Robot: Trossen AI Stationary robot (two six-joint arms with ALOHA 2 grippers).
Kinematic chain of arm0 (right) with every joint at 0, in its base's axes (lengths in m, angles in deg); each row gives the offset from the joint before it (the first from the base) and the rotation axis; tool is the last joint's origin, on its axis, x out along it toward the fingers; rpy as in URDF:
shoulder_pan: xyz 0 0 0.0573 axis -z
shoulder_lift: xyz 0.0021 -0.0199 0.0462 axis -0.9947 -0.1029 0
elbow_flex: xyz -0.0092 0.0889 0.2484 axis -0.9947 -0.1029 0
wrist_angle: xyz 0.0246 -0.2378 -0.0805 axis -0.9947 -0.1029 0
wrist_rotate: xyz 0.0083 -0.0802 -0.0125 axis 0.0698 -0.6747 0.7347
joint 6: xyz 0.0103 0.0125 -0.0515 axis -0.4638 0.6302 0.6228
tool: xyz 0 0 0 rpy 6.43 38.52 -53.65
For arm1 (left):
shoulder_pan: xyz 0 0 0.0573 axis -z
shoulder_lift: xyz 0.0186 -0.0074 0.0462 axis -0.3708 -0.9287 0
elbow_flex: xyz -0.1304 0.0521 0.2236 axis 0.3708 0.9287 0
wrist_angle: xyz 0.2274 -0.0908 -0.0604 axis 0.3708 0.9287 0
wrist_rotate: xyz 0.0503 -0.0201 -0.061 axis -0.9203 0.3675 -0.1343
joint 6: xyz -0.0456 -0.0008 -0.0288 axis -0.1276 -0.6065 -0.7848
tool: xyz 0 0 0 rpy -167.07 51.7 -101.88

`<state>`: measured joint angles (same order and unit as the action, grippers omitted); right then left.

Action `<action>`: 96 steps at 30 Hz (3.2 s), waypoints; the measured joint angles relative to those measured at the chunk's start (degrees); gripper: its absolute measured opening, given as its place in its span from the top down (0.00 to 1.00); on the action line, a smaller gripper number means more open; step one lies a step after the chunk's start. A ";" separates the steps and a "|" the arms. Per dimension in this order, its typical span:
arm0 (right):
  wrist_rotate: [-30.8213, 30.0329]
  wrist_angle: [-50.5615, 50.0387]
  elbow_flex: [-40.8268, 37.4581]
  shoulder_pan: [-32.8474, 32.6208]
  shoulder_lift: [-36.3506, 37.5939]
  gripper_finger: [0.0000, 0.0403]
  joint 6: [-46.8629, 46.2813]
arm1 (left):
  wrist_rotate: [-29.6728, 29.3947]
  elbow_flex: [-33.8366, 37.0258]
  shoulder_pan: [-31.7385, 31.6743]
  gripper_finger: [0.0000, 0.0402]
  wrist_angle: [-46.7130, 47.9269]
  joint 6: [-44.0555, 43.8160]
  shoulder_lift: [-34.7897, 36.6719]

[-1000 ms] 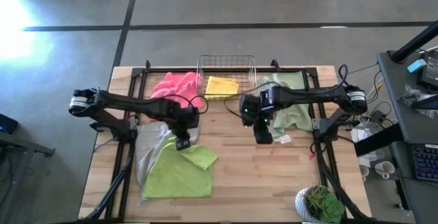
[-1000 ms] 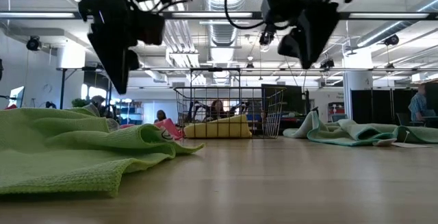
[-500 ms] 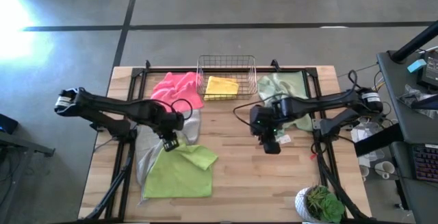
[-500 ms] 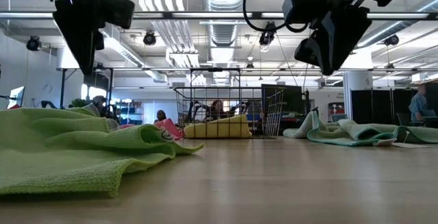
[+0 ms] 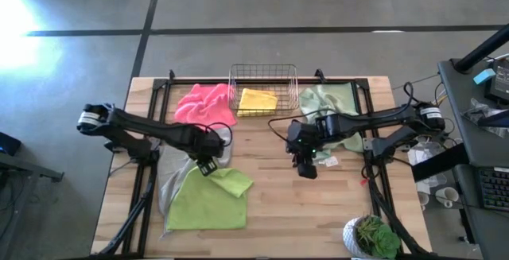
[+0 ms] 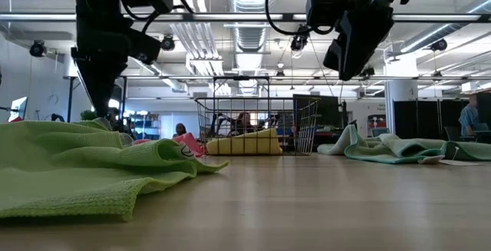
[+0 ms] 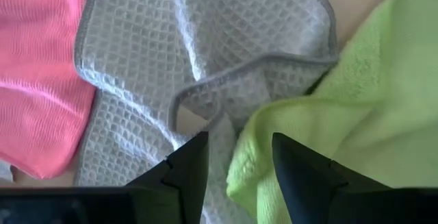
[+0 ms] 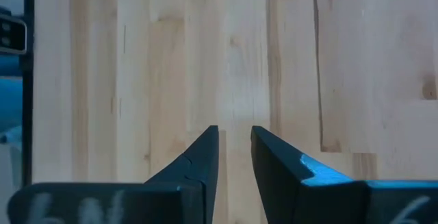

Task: Fold microfiber towels
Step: Fold the green towel

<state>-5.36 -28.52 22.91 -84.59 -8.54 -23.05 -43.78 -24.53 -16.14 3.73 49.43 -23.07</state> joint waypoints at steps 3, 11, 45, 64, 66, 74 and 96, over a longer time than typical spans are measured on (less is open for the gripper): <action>-0.01 0.44 0.69 0.00 -0.09 0.82 -1.56 | -0.02 -0.80 0.44 0.64 -0.18 0.21 -1.62; -0.18 1.04 1.72 0.02 -0.14 0.82 -5.83 | -0.28 -0.54 1.25 0.64 0.11 0.06 -2.91; -5.69 14.96 1.72 0.00 -0.18 0.82 -13.69 | -3.45 1.95 4.61 0.74 -0.18 0.59 -3.04; -6.09 15.37 1.70 0.00 -0.20 0.83 -17.12 | -0.15 0.81 4.66 1.00 0.12 6.99 -2.31; -6.10 15.46 1.70 -0.02 -0.20 0.83 -19.41 | -0.07 -0.46 4.68 1.00 2.08 7.97 -1.48; -6.70 18.55 1.70 -1.75 -0.20 0.71 -25.69 | 6.52 -1.94 4.68 1.00 5.63 9.35 3.67; -11.13 27.34 1.85 -7.70 -13.08 0.62 -48.65 | 9.03 -1.83 4.66 1.00 10.68 9.61 14.51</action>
<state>-16.49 -1.18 24.76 -92.28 -21.62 -71.70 -34.76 -26.37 -11.48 14.41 59.05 -8.56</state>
